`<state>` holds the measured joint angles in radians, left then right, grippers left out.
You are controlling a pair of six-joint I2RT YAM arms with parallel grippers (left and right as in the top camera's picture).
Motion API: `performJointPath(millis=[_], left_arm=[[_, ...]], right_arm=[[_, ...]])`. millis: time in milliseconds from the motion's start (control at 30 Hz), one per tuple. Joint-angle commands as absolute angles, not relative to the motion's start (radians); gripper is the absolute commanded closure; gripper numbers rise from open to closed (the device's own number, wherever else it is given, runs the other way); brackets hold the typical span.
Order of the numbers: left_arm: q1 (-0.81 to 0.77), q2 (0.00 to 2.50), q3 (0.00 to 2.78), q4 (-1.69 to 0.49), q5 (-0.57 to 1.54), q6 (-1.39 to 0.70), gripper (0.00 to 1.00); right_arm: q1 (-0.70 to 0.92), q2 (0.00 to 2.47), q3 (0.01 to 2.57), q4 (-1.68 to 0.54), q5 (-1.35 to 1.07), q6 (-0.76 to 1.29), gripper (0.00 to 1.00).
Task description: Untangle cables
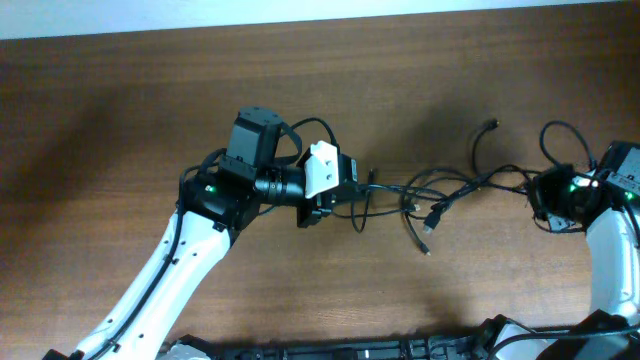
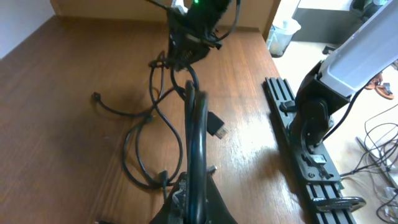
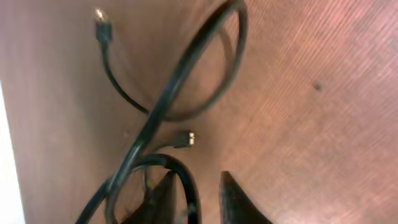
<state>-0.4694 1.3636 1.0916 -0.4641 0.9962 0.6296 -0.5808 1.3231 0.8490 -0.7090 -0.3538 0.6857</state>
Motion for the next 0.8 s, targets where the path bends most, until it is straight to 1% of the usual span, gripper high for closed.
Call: performJointPath(millis=[0, 33, 100, 133, 200, 233, 333, 433, 500, 533, 667, 767], left_arm=[[-0.468, 1.359, 1.098, -0.398, 1.025, 0.577, 1.0], [-0.468, 1.359, 1.098, -0.366, 1.025, 0.526, 1.0], [-0.468, 1.359, 1.098, -0.294, 1.004, 0.414, 1.0], [-0.468, 1.359, 1.098, -0.269, 0.969, 0.359, 1.0], [-0.468, 1.359, 1.098, -0.205, 0.812, 0.158, 1.0], [-0.468, 1.359, 1.098, -0.181, 0.762, 0.098, 1.0], [-0.467, 1.359, 1.098, -0.136, 0.704, 0.004, 1.0], [-0.453, 1.359, 1.098, -0.097, 0.585, -0.133, 1.0], [-0.43, 1.359, 1.098, -0.094, 0.575, -0.171, 1.0], [-0.404, 1.359, 1.098, -0.093, 0.575, -0.195, 1.0], [-0.37, 1.359, 1.098, -0.09, 0.592, -0.24, 1.0], [-0.371, 1.359, 1.098, -0.08, 0.64, -0.247, 1.0]], right_arm=[[-0.59, 1.316, 0.852, -0.745, -0.337, 0.632, 0.25], [-0.59, 1.316, 0.852, -0.753, -0.384, 0.61, 0.12], [-0.59, 1.316, 0.852, -0.752, -0.543, 0.521, 0.04], [-0.59, 1.316, 0.852, -0.753, -0.587, 0.491, 0.03], [-0.588, 1.316, 0.852, -0.759, -0.714, 0.389, 0.03], [-0.577, 1.316, 0.852, -0.768, -0.768, 0.336, 0.02], [-0.52, 1.316, 0.852, -0.773, -0.839, 0.251, 0.02], [-0.4, 1.316, 0.852, -0.769, -0.913, 0.186, 0.02], [-0.34, 1.316, 0.852, -0.754, -0.943, 0.178, 0.02], [-0.286, 1.316, 0.852, -0.715, -1.03, 0.157, 0.02], [-0.2, 1.316, 0.852, -0.551, -1.248, 0.158, 0.02], [-0.156, 1.316, 0.852, -0.488, -1.265, 0.193, 0.02]])
